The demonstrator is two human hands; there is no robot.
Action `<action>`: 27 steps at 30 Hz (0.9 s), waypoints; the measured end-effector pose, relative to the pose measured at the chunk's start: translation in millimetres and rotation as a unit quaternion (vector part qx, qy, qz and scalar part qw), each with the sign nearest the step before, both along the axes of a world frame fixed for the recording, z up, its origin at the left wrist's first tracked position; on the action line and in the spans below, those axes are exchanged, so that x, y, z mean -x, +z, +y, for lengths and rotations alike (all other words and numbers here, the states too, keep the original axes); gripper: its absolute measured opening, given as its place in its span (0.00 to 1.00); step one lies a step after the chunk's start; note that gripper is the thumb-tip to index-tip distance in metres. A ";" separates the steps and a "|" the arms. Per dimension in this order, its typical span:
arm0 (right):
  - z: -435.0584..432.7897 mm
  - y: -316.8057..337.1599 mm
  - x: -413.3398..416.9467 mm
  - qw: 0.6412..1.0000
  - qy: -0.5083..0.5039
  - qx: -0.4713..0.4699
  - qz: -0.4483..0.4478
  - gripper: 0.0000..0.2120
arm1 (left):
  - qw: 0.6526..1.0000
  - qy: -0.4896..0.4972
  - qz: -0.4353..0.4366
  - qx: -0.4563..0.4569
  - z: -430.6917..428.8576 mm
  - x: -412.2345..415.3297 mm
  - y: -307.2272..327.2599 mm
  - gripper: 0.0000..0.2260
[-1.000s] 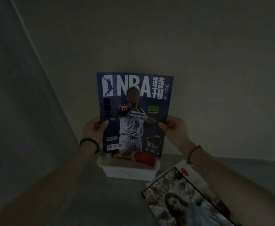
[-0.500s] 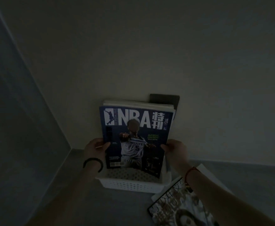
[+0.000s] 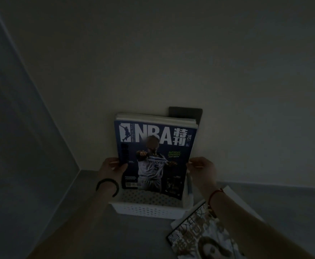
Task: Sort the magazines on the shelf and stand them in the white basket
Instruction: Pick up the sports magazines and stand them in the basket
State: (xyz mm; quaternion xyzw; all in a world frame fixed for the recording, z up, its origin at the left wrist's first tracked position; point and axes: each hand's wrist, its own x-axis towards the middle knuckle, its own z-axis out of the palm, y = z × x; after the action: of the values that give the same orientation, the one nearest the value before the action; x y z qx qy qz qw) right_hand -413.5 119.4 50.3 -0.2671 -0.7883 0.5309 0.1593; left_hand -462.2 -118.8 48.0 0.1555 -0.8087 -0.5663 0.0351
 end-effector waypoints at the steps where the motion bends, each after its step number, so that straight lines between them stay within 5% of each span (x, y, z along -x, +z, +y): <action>1: 3.7 0.9 -5.3 1.000 0.013 0.002 0.001 0.04 | 1.000 0.008 0.003 -0.012 1.5 -4.8 0.4 0.20; 5: 31.0 -3.9 -52.3 0.998 0.053 0.006 0.017 0.10 | 0.999 0.010 0.035 -0.018 16.5 -37.0 9.6 0.12; 12: 113.5 -22.4 -194.5 0.999 0.001 0.039 0.014 0.16 | 0.987 -0.145 0.064 -0.019 96.9 -138.8 12.5 0.11; 16: 174.2 -26.0 -272.9 0.998 -0.030 0.063 0.000 0.14 | 0.968 -0.210 0.012 -0.135 182.1 -199.6 8.8 0.08; 22: 277.3 -31.1 -379.5 0.990 -0.132 0.039 -0.038 0.07 | 0.931 -0.355 -0.009 -0.081 305.9 -279.3 -16.5 0.08; 27: 358.5 -43.8 -448.4 0.968 -0.204 0.046 -0.138 0.08 | 0.891 -0.415 -0.145 -0.116 402.8 -329.1 -45.1 0.13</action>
State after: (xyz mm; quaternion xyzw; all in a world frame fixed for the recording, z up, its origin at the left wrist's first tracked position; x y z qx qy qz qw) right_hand 35.0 477.9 6.5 -0.5001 -0.7061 0.4811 0.1408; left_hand -133.0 283.9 2.9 -0.1106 -0.7241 -0.5905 -0.3387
